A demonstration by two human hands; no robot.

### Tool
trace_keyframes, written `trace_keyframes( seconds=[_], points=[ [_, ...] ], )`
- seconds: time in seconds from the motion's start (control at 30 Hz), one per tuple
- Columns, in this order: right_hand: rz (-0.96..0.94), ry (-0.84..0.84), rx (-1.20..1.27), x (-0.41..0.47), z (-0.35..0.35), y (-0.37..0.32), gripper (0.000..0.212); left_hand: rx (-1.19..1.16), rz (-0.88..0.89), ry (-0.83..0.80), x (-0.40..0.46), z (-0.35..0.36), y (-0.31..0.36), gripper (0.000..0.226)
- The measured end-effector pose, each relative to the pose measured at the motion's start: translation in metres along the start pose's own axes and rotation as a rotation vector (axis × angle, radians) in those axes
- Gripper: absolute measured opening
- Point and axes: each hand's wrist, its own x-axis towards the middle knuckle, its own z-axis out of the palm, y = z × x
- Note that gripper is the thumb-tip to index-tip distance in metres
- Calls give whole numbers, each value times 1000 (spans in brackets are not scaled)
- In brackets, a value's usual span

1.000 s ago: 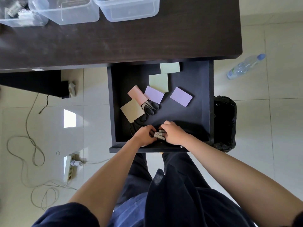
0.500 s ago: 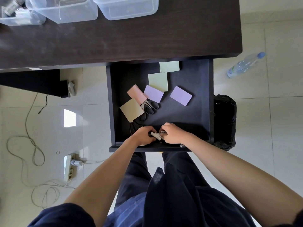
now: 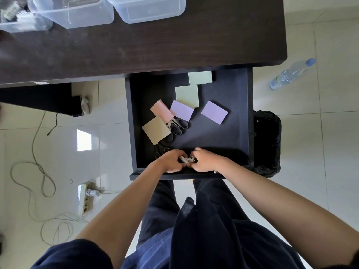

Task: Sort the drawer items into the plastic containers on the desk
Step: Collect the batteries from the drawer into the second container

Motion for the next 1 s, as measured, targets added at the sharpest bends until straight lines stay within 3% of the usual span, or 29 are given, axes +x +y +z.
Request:
trace_keyframes(
  seconds=[0.4, 0.7, 1.0],
  points=[
    [38, 12, 125, -10, -6, 10, 17, 58, 17, -112, 5, 6, 6, 38],
    [67, -32, 132, -14, -14, 20, 33, 153, 42, -83, 9, 6, 6, 34],
    [44, -39, 250, -14, -13, 24, 24, 170, 18, -123, 10, 4, 12, 33]
  ],
)
